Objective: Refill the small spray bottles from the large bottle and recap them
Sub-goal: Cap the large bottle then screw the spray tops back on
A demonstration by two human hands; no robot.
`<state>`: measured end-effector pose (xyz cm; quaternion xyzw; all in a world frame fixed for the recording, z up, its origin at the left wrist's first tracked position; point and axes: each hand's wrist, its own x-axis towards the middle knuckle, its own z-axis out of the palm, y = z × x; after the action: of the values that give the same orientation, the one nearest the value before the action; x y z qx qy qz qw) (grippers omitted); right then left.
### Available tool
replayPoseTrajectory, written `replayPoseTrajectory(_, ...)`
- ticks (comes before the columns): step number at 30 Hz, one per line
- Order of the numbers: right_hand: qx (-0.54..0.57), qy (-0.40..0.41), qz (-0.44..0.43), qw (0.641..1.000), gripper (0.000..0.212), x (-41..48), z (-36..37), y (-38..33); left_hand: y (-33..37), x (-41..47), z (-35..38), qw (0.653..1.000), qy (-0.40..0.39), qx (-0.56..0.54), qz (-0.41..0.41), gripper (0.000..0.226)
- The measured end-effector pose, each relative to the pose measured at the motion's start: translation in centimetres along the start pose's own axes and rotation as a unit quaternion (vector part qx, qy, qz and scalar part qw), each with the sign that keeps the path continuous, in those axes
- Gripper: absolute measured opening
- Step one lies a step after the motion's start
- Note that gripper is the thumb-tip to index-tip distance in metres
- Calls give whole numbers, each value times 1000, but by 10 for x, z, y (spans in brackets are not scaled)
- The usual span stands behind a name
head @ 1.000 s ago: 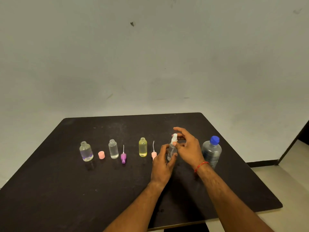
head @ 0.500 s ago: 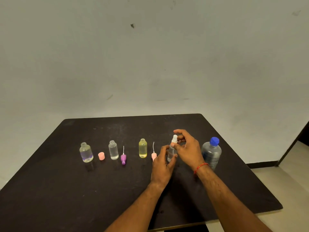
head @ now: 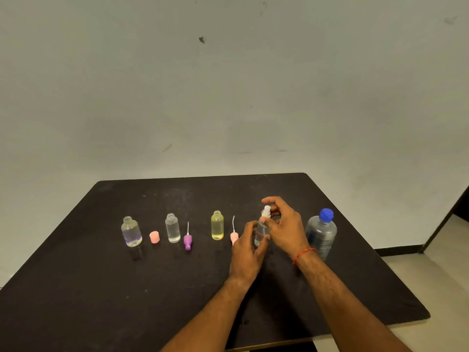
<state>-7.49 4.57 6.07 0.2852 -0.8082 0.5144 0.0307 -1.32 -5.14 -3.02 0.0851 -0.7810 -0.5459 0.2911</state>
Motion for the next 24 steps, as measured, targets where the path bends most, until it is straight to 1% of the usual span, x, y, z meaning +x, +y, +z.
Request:
replayPoseTrajectory(6,27,-20,-4,999,58,2,-3,2,1,0,-1,1000,14,2,0,31)
replayPoseTrajectory(9,31,-7,0,1000,54,1,-1,1,1,0,-1,1000,11,2,-1,31)
replayPoseTrajectory(13,5,22,-1,1000,42,0,1,-3,0,0,-1,1000,5,4,-4,33)
replayPoseTrajectory(15,1,20,-1,1000,43,-1,0,-4,-1,0,0,1000,4,6,-3,32)
replayPoseTrajectory(19,17,-4,1,1000,57,0,-2,-2,-2,0,-1,1000,2,6,-2,33)
replayPoseTrajectory(24,36,-10,0,999,55,-2,-2,-3,-1,1,0,1000,3,4,0,32)
